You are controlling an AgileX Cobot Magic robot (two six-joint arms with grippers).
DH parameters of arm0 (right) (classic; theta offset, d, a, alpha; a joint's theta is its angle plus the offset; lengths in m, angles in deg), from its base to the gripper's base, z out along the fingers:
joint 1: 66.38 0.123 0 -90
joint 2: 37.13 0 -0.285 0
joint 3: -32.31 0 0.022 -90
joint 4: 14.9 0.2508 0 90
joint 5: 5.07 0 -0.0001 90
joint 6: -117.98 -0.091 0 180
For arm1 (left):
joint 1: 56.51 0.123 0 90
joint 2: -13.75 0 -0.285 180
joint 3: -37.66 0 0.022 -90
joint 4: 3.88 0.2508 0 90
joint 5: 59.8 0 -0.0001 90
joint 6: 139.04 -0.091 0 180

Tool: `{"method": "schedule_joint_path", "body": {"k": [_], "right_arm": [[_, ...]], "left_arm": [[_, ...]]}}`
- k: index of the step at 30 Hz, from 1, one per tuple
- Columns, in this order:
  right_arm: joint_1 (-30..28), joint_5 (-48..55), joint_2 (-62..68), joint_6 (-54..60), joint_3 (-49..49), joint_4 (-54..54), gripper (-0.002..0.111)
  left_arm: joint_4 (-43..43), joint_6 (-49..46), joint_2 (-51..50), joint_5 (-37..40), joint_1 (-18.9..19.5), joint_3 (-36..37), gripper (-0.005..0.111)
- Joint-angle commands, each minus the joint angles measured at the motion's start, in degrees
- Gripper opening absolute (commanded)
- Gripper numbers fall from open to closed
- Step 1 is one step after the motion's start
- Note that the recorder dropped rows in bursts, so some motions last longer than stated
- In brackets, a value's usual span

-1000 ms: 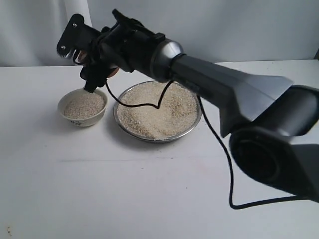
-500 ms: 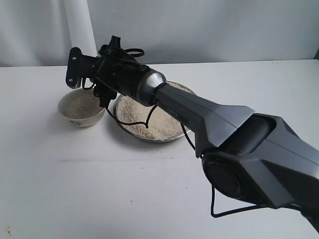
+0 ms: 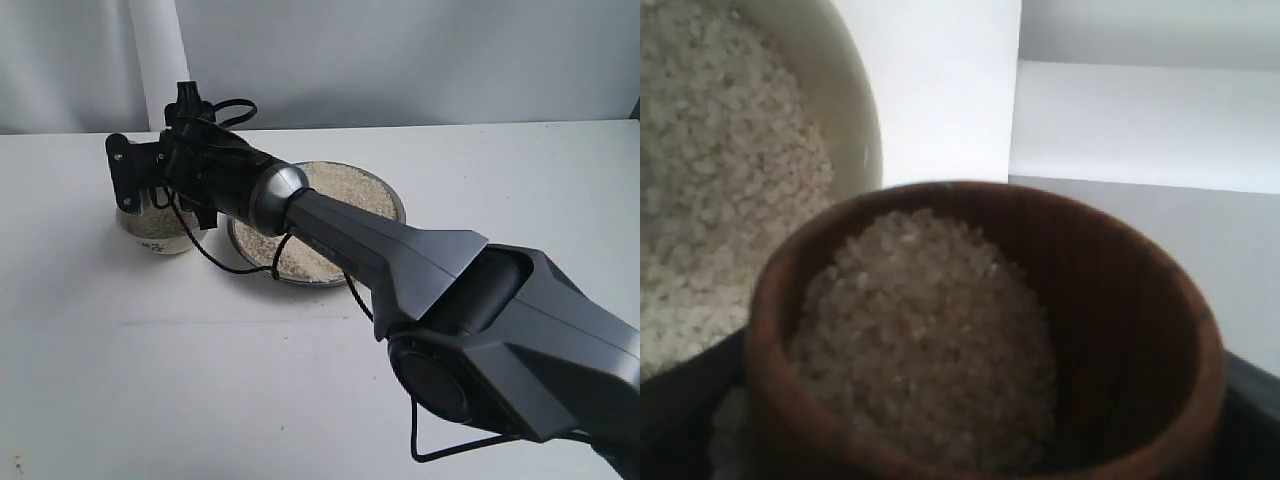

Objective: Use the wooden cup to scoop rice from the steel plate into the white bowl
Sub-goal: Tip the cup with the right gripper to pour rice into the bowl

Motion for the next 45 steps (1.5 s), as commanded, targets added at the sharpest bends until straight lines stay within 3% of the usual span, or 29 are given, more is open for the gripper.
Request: {"method": "schedule_joint_path", "body": {"k": [1, 25, 45], "right_arm": [[0.0, 0.1, 0.3, 3.3, 0.1, -2.8, 0.0], [3.4, -3.4, -0.3, 7.4, 3.3, -25.0, 0.0], [3.0, -3.7, -3.3, 12.3, 4.6, -29.9, 0.0]], "left_arm": [[-0.2, 0.2, 0.1, -0.2, -0.3, -0.1, 0.0], [-0.2, 0.2, 0.1, -0.2, -0.3, -0.1, 0.0], [-0.2, 0.2, 0.1, -0.2, -0.3, -0.1, 0.0]]}}
